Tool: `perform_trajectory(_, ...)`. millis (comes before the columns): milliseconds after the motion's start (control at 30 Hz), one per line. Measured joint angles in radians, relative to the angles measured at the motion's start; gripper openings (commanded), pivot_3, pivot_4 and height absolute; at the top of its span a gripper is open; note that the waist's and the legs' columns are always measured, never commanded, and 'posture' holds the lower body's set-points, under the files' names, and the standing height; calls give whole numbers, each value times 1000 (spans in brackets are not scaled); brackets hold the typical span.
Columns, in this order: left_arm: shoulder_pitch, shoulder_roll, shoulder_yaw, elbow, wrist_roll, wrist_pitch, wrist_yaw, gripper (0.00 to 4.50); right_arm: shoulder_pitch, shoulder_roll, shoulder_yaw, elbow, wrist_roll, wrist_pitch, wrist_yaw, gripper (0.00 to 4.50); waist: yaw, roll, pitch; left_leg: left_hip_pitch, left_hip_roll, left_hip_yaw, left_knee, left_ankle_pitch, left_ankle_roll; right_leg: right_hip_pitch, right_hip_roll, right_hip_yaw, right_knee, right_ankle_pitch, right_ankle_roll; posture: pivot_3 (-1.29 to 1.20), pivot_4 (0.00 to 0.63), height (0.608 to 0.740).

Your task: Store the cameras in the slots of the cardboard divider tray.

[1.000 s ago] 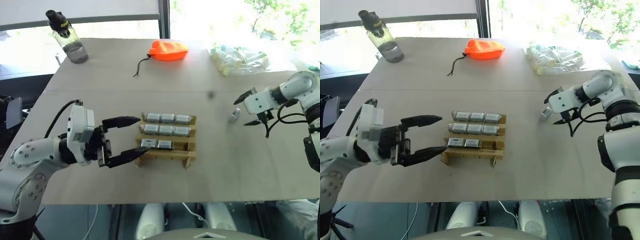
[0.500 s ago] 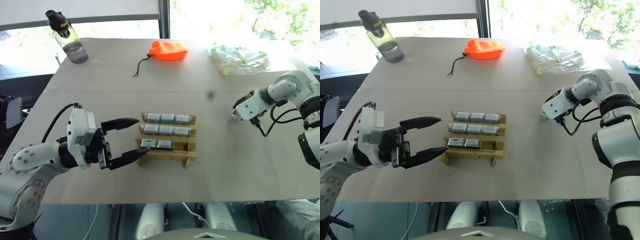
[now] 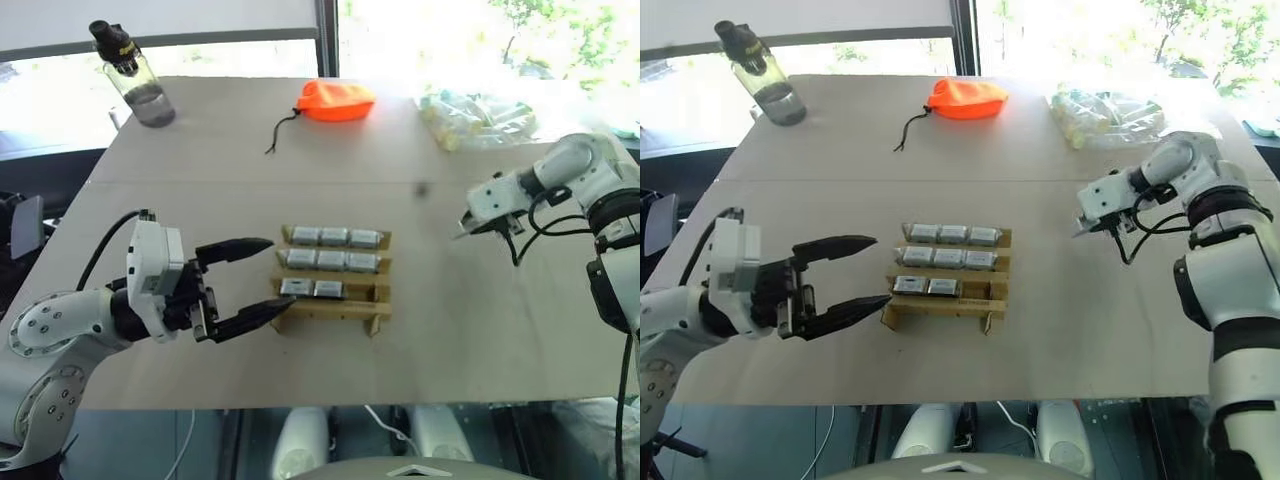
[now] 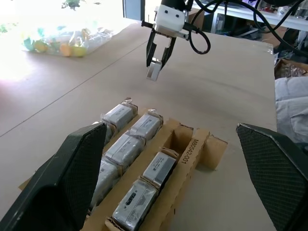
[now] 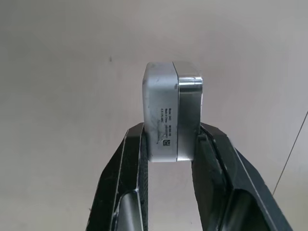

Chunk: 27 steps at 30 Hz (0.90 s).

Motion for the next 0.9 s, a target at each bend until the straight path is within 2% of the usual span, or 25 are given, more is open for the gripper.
perform_trajectory(67,0,0,0,0,0,0,0,4500,-5,17,-21,-45,60,81,50,712,0,0,0,0,0,0,0,0,0,0,0,0,0,0,0,0,150,726)
perform_trajectory(133,-8,0,-4,1,1,-1,-1,4500,24,8,19,-191,196,253,60,712,0,0,0,0,0,-1,0,0,0,0,-2,0,1,0,0,0,150,726)
perform_trajectory(267,-46,3,-32,21,10,-5,-18,4500,149,-95,137,-657,486,653,65,712,9,1,0,-3,-1,-6,0,0,0,-1,-8,-7,0,0,0,0,150,726)
perform_trajectory(367,-71,11,-41,51,21,-6,-34,4500,203,-128,141,-905,529,868,66,712,8,1,0,-7,-2,-6,0,0,0,-4,-9,-9,1,0,0,0,150,726)
perform_trajectory(533,-132,17,-79,99,35,-16,-68,4500,201,-156,168,-1355,609,1396,43,712,8,1,0,-15,-2,-7,1,0,0,-11,-5,-14,1,0,0,0,150,726)
perform_trajectory(600,-148,18,-89,123,43,-21,-82,4500,176,-174,212,-1464,599,1579,14,712,10,0,0,-16,-3,-7,1,0,0,-12,-5,-14,1,0,0,0,150,726)
perform_trajectory(633,-150,18,-92,126,44,-21,-82,4500,174,-173,216,-1476,599,1599,10,712,10,0,0,-16,-3,-7,1,0,0,-11,-5,-14,1,0,0,0,150,726)
perform_trajectory(700,-159,18,-104,135,58,-23,-94,4500,166,-150,220,-1524,611,1712,-32,712,9,0,0,-16,-3,-7,1,0,0,-11,-5,-14,1,0,1,0,150,726)
perform_trajectory(733,-169,18,-113,148,62,-27,-105,4500,140,-104,224,-1554,630,1838,-83,712,6,0,0,-16,-3,-7,1,0,0,-12,-5,-14,1,0,1,0,150,726)
perform_trajectory(900,-198,19,-127,174,72,-33,-130,4500,67,-59,270,-1601,653,2012,-179,712,6,0,0,-16,-3,-8,1,0,0,-12,-4,-14,1,0,0,0,150,726)
